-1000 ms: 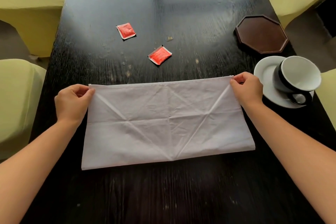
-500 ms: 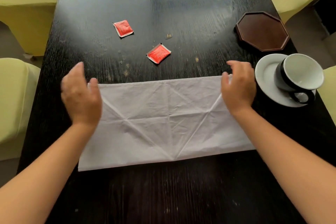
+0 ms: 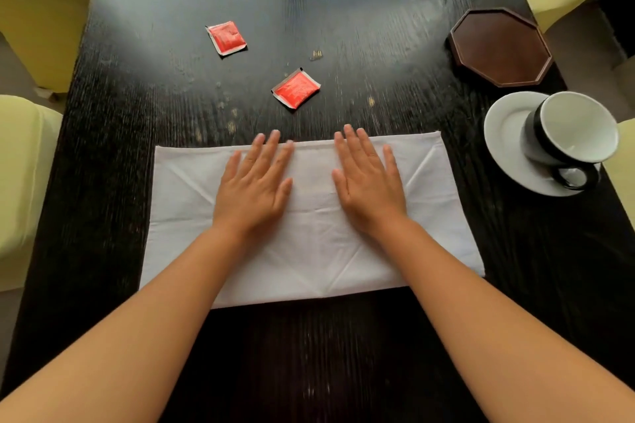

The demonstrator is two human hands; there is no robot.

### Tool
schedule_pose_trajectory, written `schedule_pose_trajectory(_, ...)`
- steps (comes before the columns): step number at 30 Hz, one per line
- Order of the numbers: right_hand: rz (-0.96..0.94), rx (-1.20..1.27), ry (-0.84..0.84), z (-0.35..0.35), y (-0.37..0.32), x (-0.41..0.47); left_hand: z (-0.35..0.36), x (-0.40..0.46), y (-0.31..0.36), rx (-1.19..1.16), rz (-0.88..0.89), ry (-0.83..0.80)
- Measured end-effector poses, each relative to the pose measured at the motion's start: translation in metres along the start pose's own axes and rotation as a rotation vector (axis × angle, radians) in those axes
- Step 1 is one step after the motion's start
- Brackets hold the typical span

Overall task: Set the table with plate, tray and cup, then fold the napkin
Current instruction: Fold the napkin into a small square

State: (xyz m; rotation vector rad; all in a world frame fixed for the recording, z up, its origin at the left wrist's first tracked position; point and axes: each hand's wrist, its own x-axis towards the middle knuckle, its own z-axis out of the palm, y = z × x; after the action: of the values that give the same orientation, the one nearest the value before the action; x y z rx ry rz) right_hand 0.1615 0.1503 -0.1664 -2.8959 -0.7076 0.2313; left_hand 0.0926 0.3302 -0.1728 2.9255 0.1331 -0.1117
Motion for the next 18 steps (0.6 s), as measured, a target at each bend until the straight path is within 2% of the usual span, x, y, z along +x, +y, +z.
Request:
schedule_pose_trajectory(6, 0.170, -0.035, 0.031, -0.012, 0.064, -0.009, -0.011, -0.025, -0.064, -0.019, -0.186, 0.035)
schedule_pose_trajectory(10, 0.188, -0.101, 0.037, -0.016, 0.094, -0.017, -0.015, -0.040, -0.098, -0.005, -0.249, 0.050)
schedule_pose_trajectory(15, 0.278, -0.103, -0.070, -0.028, 0.090, -0.014, -0.019, -0.039, -0.095, 0.023, -0.319, -0.003)
schedule_pose_trajectory(18, 0.246, -0.077, 0.025, -0.031, 0.061, -0.040, -0.026, -0.047, -0.069, 0.011, -0.359, 0.112)
